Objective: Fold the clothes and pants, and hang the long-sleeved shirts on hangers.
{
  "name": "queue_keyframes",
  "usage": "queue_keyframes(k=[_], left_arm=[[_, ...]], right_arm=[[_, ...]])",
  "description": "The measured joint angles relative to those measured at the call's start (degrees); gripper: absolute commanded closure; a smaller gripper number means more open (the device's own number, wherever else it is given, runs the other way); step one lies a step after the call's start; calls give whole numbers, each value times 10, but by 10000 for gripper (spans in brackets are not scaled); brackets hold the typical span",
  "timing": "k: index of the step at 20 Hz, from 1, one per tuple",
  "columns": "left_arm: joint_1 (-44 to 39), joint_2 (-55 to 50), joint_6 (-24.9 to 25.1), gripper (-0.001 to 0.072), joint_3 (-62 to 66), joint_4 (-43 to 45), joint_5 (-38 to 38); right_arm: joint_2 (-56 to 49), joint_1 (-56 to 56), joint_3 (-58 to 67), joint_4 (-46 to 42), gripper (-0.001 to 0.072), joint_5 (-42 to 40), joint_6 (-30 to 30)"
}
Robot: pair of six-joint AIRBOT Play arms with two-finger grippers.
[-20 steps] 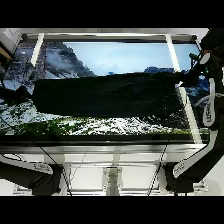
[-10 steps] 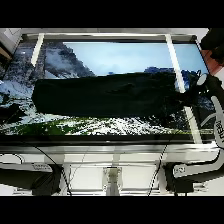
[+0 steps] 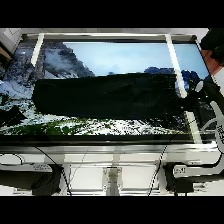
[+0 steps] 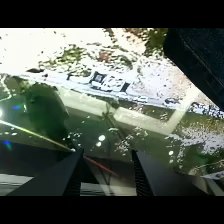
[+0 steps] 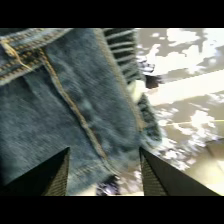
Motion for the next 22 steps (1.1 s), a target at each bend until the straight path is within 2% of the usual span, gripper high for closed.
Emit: queue_keyframes(k=[1,7,9,11,14,17,19,22], left_arm=[[-2,1,1,366,0,0,0],[-19,2,5,336,0,-2,1],[-26,2,5,293,0,-2,2],[-34,2,5,290,0,-2,2],[-46,2,15,290,0,-2,2],[-61,2,49,290,0,-2,1],[-73,2,84,290,0,-2,2],[-82,2,104,289,0,-6,31]], right_arm=[[7,0,1,-7,166,5,0],[21,-1,-17,-16,174,9,2],[21,-1,-38,5,186,-10,5],[20,-1,-60,30,356,-40,12],[19,-1,-79,64,685,-92,24],[21,-1,-80,85,686,-134,38],[21,-1,-73,95,686,-146,43],[21,-1,-62,105,686,-145,47]])
